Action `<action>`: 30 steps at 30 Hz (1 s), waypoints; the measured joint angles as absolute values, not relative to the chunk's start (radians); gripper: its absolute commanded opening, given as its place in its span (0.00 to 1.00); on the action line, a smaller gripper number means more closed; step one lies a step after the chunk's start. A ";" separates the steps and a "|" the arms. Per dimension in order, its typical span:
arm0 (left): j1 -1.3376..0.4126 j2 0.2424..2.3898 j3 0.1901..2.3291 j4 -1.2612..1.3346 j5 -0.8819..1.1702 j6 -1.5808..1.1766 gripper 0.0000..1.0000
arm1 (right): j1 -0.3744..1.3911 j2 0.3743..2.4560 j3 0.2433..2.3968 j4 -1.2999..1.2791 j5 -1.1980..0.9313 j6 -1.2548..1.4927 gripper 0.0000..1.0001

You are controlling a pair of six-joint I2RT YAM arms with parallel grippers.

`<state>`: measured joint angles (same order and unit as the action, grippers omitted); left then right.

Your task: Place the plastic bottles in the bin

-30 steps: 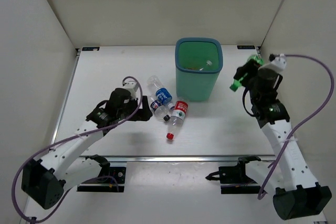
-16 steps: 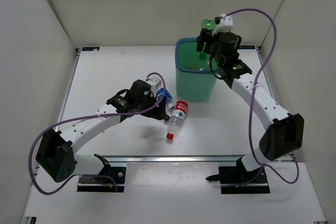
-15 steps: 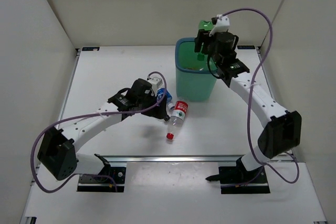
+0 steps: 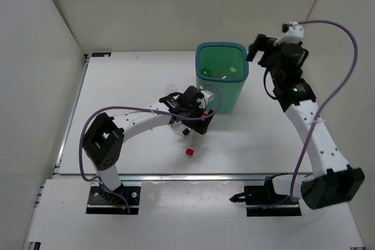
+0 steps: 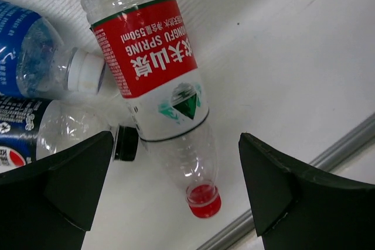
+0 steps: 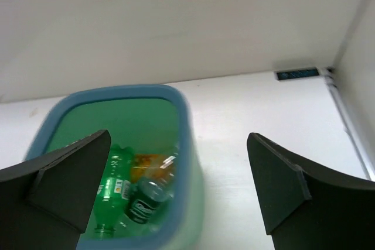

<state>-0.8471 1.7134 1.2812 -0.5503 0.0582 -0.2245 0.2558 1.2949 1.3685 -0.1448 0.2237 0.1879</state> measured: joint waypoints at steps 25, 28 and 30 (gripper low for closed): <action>-0.963 1.769 1.313 -0.665 0.068 -0.189 0.48 | -0.115 0.867 0.919 -0.367 0.113 0.331 0.99; -1.018 1.671 1.328 -0.715 0.081 -0.156 0.48 | -0.142 0.844 0.896 -0.374 0.113 0.337 0.99; -1.047 1.625 1.384 -0.742 0.103 -0.142 0.48 | -0.154 0.828 0.879 -0.374 0.113 0.340 0.99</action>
